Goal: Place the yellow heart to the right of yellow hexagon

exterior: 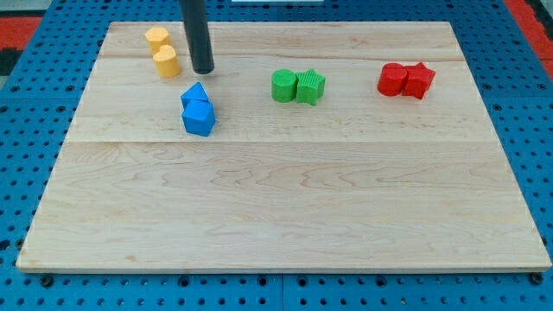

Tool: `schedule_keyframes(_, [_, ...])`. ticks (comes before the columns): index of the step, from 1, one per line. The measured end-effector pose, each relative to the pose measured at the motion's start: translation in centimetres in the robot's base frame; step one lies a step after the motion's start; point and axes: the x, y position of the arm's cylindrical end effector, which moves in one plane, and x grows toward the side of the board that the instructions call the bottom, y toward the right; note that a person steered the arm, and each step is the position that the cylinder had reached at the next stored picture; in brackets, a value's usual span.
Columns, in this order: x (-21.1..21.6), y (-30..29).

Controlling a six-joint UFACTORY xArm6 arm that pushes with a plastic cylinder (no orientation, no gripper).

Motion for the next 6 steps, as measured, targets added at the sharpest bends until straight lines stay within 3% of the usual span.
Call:
schedule_keyframes(1, [3.2, -1.0])
schedule_keyframes(2, [1.2, -8.7])
schedule_keyframes(4, [-0.7, 1.4])
schedule_keyframes(5, [-3.8, 0.9])
schedule_keyframes(6, [-0.5, 0.8])
